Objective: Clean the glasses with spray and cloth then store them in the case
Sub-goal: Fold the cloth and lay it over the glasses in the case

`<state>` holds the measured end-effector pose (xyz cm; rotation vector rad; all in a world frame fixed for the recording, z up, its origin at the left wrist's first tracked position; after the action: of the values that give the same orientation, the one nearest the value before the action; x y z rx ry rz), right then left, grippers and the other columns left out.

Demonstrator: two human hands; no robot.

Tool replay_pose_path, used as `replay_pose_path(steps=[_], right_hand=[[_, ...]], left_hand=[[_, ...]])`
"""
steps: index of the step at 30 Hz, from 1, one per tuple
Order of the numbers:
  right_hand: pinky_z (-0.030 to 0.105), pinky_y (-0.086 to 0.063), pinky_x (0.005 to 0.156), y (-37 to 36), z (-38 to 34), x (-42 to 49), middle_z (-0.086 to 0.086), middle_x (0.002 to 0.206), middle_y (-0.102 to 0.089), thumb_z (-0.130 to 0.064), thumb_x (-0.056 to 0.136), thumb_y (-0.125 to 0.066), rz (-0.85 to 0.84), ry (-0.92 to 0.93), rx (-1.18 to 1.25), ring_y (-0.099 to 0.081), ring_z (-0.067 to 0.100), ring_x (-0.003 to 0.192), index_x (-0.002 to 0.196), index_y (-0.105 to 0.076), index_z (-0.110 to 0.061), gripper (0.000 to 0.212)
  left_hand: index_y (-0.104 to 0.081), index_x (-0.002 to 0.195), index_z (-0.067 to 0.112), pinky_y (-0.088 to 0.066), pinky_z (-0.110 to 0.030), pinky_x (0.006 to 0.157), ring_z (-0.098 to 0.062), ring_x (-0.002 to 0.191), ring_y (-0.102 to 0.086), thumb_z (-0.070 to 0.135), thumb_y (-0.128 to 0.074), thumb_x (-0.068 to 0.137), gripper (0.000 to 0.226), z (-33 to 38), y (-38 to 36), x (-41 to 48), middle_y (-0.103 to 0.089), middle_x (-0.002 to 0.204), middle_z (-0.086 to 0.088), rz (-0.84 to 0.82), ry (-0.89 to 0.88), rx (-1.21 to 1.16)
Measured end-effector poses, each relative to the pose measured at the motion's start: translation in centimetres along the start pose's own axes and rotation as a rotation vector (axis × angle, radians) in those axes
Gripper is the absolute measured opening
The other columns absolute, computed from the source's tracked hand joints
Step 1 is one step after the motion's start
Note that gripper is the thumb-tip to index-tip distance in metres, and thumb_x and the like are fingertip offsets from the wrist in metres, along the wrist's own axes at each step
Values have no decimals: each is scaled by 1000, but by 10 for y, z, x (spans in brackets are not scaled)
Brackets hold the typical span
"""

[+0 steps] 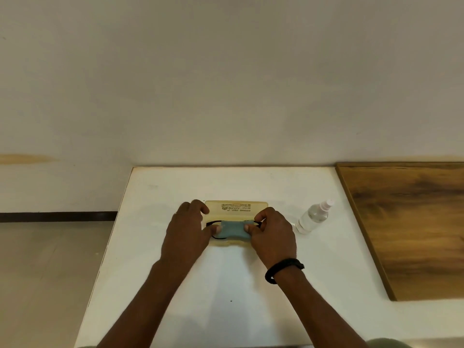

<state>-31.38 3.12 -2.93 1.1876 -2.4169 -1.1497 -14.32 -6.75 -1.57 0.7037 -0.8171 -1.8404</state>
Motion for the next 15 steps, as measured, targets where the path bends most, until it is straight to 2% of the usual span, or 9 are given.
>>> replay_pose_path(steps=[3,5,8,15], right_hand=[[17,-32,56,-1,0,0,-8,86,-55,-29,82,-71,-4,0,4,-54,13,79,86,-51,-28,20],[17,-32,56,-1,0,2,-10,84,-54,-28,81,-71,-1,-1,6,-53,12,77,85,-51,-28,21],[18,-31,56,-1,1,3,-12,82,-53,-27,80,-72,2,-5,19,-52,10,76,83,-51,-28,21],[23,-35,57,1,3,2,-8,76,-56,-25,77,-77,36,18,127,-53,11,70,82,-54,-23,24]], left_hand=[[-30,142,37,-46,-39,98,-20,121,-48,35,-89,64,98,-14,9,4,-39,136,2,-130,-50,-68],[-9,148,49,-43,-34,99,-14,122,-46,34,-92,62,120,-21,8,5,-32,141,10,-295,-74,-111],[0,146,58,-41,-30,98,-12,119,-46,37,-92,62,126,-26,-2,4,-36,135,17,-414,-121,-103],[-14,148,49,-39,-20,87,-11,108,-51,27,-90,65,114,-26,-9,0,-46,126,11,-330,-171,-139]])
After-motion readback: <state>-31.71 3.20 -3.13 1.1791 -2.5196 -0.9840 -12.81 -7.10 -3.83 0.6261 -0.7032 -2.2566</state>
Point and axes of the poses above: each hand's wrist, its own x-axis towards the middle knuckle, its own y-axis out of the back of the hand, z = x × y, the point moved 3 cm from there along x, towards the middle knuckle
